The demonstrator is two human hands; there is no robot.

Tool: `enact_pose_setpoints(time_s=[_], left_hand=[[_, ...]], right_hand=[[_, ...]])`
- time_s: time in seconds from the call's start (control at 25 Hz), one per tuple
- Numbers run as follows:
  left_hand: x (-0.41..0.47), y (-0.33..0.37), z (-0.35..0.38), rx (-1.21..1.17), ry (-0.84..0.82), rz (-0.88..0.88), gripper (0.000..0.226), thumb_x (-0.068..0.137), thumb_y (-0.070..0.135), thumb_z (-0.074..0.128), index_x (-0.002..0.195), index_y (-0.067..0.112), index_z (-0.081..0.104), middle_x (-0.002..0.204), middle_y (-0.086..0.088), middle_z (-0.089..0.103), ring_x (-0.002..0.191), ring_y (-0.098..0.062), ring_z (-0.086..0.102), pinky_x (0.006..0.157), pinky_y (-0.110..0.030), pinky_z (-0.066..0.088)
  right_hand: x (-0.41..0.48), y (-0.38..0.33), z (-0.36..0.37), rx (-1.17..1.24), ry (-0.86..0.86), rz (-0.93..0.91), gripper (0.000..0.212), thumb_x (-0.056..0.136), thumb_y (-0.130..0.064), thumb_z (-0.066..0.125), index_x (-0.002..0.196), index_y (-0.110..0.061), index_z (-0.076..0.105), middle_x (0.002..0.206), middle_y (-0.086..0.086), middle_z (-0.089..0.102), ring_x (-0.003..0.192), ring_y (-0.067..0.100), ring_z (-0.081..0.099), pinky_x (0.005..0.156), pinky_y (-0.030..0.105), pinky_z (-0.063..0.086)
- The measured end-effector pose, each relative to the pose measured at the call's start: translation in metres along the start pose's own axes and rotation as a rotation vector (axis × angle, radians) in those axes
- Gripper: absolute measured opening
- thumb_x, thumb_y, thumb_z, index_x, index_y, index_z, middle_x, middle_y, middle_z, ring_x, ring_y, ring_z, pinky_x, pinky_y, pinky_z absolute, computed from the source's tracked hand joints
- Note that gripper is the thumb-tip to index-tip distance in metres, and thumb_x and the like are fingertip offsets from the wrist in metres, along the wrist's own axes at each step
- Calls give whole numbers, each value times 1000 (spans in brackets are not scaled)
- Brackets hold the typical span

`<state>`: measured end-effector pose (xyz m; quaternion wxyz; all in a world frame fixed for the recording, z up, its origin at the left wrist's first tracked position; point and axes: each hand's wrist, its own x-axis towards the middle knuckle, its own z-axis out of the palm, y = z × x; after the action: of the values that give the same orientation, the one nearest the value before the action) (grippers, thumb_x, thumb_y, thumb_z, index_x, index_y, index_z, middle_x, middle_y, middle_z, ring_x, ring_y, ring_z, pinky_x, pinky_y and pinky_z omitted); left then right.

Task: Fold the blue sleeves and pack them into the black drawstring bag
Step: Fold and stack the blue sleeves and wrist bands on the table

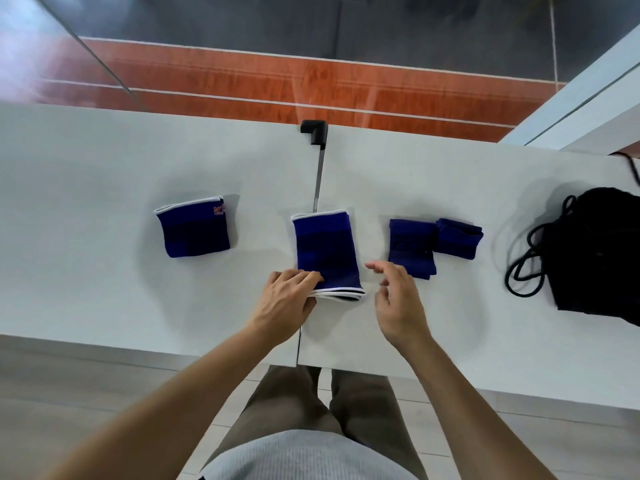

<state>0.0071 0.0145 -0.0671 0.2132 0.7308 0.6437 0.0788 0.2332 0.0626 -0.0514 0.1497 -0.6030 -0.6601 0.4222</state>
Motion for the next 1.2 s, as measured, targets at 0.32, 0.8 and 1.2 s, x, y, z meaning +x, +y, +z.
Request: enact_pose_setpoints(time_s=[0.32, 0.8, 1.2], left_hand=[[12, -7, -33, -488, -76, -311, 26, 90, 25, 68, 112, 25, 54, 88, 8, 67, 74, -9, 63, 65, -26, 52], [56, -21, -12, -387, 102, -652, 24, 100, 41, 50, 102, 18, 53, 84, -4, 69, 77, -30, 59, 64, -37, 42], [63, -19, -20, -326, 118, -755, 34, 90, 50, 59, 99, 19, 50, 94, 1, 63, 88, -25, 56, 73, -37, 41]], right_hand=[[27, -4, 16, -17, -199, -11, 20, 102, -33, 53, 117, -24, 63, 99, -3, 70, 85, 11, 62, 72, 23, 49], [68, -27, 46, -321, -116, 203, 37, 108, -38, 29, 102, -8, 51, 92, 14, 67, 87, 36, 62, 68, 39, 42], [65, -32, 45, -300, 211, 74, 23, 94, -34, 62, 95, -15, 50, 90, 2, 58, 82, 25, 56, 75, 43, 48]])
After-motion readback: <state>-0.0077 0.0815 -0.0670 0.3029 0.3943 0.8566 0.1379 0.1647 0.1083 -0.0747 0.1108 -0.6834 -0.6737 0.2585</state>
